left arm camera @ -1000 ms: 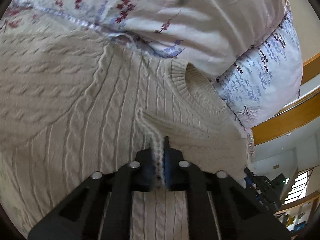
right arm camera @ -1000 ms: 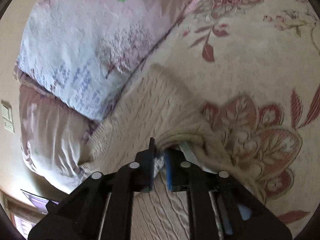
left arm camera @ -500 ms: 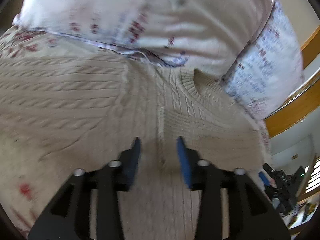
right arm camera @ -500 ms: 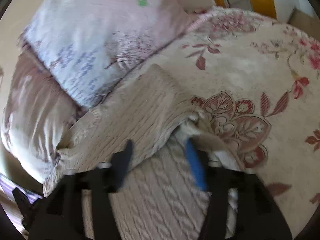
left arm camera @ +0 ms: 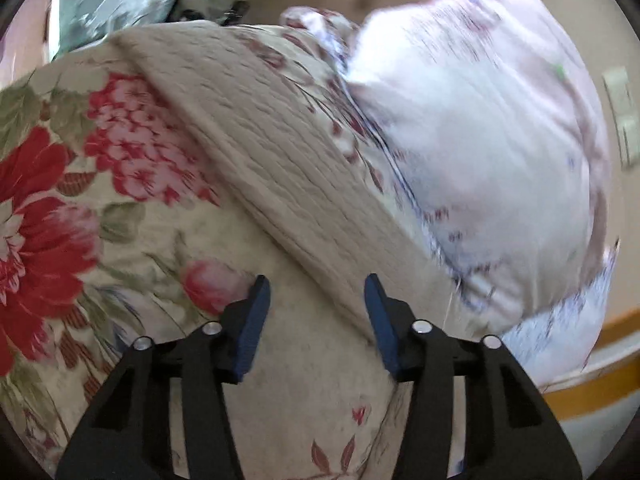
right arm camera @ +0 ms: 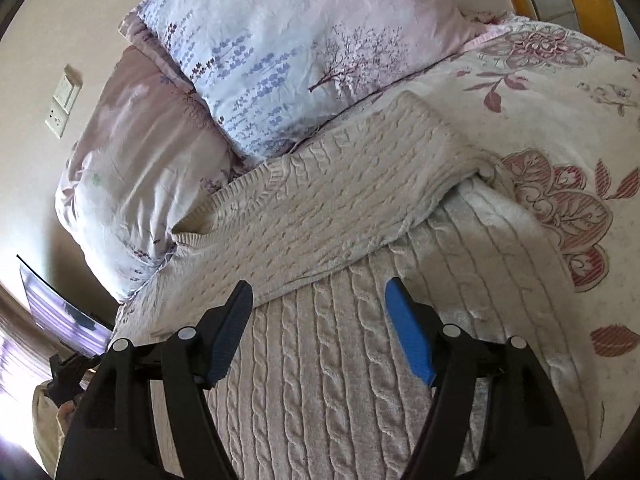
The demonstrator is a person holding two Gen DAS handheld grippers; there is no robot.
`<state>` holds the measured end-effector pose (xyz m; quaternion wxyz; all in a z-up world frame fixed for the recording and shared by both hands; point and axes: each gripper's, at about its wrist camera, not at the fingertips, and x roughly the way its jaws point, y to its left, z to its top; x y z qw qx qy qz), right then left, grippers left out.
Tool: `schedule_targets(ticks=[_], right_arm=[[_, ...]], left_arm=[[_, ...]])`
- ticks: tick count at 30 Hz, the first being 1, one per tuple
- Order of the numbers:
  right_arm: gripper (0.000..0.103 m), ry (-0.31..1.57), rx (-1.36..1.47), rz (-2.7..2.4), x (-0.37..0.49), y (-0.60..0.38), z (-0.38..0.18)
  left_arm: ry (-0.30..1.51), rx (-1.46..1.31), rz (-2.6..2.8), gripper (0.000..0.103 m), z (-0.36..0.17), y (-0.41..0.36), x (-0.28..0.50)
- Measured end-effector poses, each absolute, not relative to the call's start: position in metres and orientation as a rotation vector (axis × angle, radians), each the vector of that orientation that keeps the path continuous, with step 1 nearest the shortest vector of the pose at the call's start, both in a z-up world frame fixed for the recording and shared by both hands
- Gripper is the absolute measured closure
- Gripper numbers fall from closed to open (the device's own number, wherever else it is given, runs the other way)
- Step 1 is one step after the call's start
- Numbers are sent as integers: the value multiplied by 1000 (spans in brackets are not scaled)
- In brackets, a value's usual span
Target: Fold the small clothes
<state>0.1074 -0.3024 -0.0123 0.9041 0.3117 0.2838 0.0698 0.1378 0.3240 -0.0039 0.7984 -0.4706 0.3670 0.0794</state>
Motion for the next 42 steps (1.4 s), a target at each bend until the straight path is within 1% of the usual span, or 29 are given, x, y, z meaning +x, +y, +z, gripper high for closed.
schedule_targets(ticks=[5,8,11,12,13,16,20,24,29,33,37,38,39,41,42], right_arm=[[30,587,634,147,109,-300,-12],[30,586,636,149,110,-300,-12],[29,584,647,153,109,-301,-13],[29,583,650,155,109,-301,-14],[29,583,652,157,109,-302,-14],[29,580,657,163,109,-302,-14],[28,578,664,168,109,-303,-13],[28,575,674,173,109,-305,-14],[28,573,681,173,108,-306,-13],[28,575,682,171,107,-306,-13],[28,628,622,161,109,-298,-6],[28,640,602,170,108,-295,-3],[28,652,581,187,107,-292,0],[28,672,508,231,106,-280,14],[28,672,460,255,105,-273,24]], left_arm=[[728,-1099,213,61,-9,339,144],[692,-1164,231,67,-13,346,148],[675,-1205,235,78,-18,353,148],[678,-1214,237,89,-20,354,150],[680,-1221,238,94,-22,354,150],[660,-1210,232,96,-19,353,148],[597,-1137,182,96,8,339,148],[551,-1059,32,97,47,301,156],[565,-898,-188,97,83,214,173],[644,-743,-292,97,82,131,187],[808,-544,-295,95,50,50,208],[850,-499,-295,94,41,36,210],[906,-457,-301,90,28,23,212],[937,-468,-326,82,17,23,206],[932,-480,-337,75,16,27,202]])
